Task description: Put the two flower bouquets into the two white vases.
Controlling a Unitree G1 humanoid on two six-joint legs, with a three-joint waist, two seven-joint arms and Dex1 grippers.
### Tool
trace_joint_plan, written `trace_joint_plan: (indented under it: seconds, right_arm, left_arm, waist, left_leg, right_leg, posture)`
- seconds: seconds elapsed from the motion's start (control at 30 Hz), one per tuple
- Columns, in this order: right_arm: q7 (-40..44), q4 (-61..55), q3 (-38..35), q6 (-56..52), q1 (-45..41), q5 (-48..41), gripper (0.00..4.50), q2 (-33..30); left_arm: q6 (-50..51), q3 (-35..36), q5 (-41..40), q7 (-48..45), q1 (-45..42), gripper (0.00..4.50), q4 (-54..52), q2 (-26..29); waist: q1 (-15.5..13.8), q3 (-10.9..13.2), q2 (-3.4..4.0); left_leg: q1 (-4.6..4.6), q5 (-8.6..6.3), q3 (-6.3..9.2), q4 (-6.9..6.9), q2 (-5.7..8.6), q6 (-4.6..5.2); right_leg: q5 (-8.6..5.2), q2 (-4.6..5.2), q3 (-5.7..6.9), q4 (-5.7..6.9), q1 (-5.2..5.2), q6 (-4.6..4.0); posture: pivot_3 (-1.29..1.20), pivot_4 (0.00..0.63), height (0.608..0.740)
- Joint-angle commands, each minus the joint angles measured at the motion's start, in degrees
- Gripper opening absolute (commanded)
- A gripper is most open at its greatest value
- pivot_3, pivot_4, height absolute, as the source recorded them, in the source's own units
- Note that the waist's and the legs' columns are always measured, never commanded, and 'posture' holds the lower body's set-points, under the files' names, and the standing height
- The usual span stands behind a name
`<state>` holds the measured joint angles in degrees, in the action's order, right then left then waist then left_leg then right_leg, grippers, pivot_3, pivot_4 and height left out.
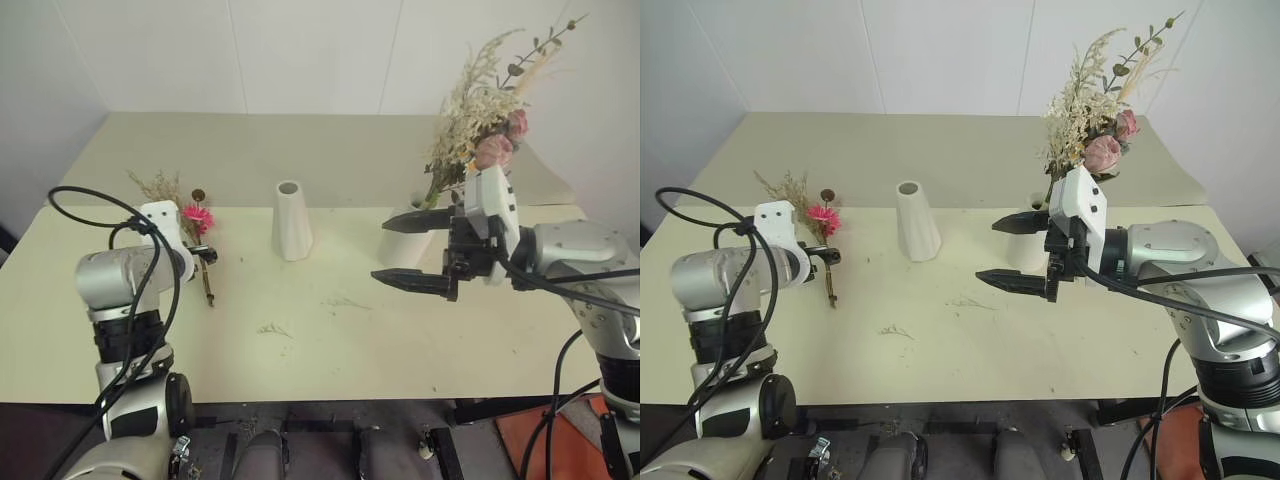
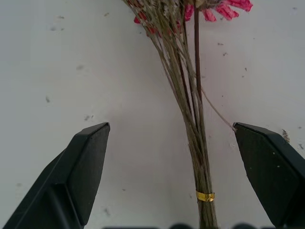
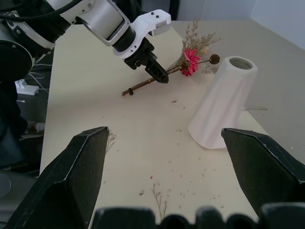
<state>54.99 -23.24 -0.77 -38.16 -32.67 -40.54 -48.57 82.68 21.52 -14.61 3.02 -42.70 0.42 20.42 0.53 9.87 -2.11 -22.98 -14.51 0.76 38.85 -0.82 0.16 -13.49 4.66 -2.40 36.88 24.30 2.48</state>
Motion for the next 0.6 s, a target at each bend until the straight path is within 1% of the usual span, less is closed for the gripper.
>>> trace_joint_plan:
  seconds: [0.03, 0.1, 0.27, 0.3, 0.33, 0.47, 0.5, 0.6]
  right_arm:
    - [-1.5, -2.6, -2.4, -0.9, 0.4, -0.4, 4.5, -0.3]
    - [-2.1, -3.0, -3.0, -1.2, 0.9, -0.7, 4.5, -0.4]
    - [-3.4, -4.1, -3.8, -1.5, 2.4, -0.6, 4.5, -0.4]
    - [-3.6, -4.3, -3.8, -1.4, 2.7, -0.7, 4.5, -0.4]
    - [-3.7, -4.6, -3.9, -1.4, 2.9, -0.7, 4.5, -0.3]
    - [-4.0, -5.6, -4.4, -1.1, 3.7, -1.0, 4.5, -0.1]
    - [-3.8, -5.8, -4.5, -0.9, 3.9, -1.0, 4.5, -0.2]
    - [-3.7, -6.4, -5.1, -1.1, 4.3, -1.5, 4.5, -0.5]
  left_arm:
    - [-3.3, -2.0, 0.6, -1.5, -1.7, 4.12, 3.0, -0.1]
    - [-5.1, -2.9, 1.3, -1.7, -2.2, 3.68, 5.4, 0.1]
    - [-9.6, -2.5, 1.3, -3.3, -4.5, 2.02, 10.4, 0.5]
    - [-10.5, -2.8, 1.6, -3.3, -4.9, 1.77, 11.2, 0.6]
    - [-11.2, -3.1, 1.9, -3.3, -5.1, 1.4, 11.7, 0.7]
    - [-14.5, -4.2, 2.2, -3.9, -6.3, 0.15, 13.1, 1.0]
    - [-15.0, -4.2, 2.3, -3.8, -6.5, 0.02, 13.5, 1.0]
    - [-18.2, -4.7, 2.7, -4.0, -5.7, 0.02, 12.9, 1.1]
  waist:
    - [0.0, 0.0, 0.0]
    - [0.0, 0.0, 0.0]
    - [0.0, 0.0, 0.0]
    - [0.0, 0.0, 0.0]
    - [0.0, 0.0, 0.0]
    - [0.0, 0.0, 0.0]
    - [0.0, 0.0, 0.0]
    - [0.0, 0.0, 0.0]
  left_leg:
    - [0.0, 0.0, 0.0, 0.0, 0.0, 0.0]
    - [0.01, 0.0, 0.02, 0.0, 0.0, 0.0]
    - [0.03, 0.0, 0.0, 0.0, 0.02, 0.0]
    - [0.03, 0.0, 0.0, 0.0, 0.02, 0.0]
    - [0.03, 0.0, 0.01, 0.0, 0.02, 0.0]
    - [0.01, 0.0, 0.0, 0.0, 0.02, 0.0]
    - [0.0, 0.0, 0.0, 0.0, 0.02, 0.0]
    - [0.0, 0.0, 0.01, 0.0, 0.02, 0.0]
  right_leg:
    - [0.0, 0.0, 0.01, -0.03, 0.0, 0.0]
    - [0.0, -0.01, 0.02, -0.02, 0.0, 0.0]
    - [0.0, 0.02, 0.01, 0.0, -0.02, 0.01]
    - [0.0, 0.01, 0.02, 0.0, -0.02, 0.01]
    - [0.0, 0.01, 0.03, 0.0, -0.02, 0.01]
    - [0.01, 0.01, 0.03, 0.0, -0.02, 0.01]
    - [0.01, 0.01, 0.04, 0.0, -0.02, 0.01]
    - [0.01, 0.02, 0.04, 0.0, -0.01, 0.02]
  posture:
    - [0.0, 0.15, 0.74]
    - [0.0, 0.15, 0.74]
    - [0.0, 0.15, 0.74]
    - [0.0, 0.15, 0.74]
    - [0.0, 0.15, 0.74]
    - [0.0, 0.15, 0.74]
    - [0.0, 0.15, 0.74]
    - [0.0, 0.15, 0.74]
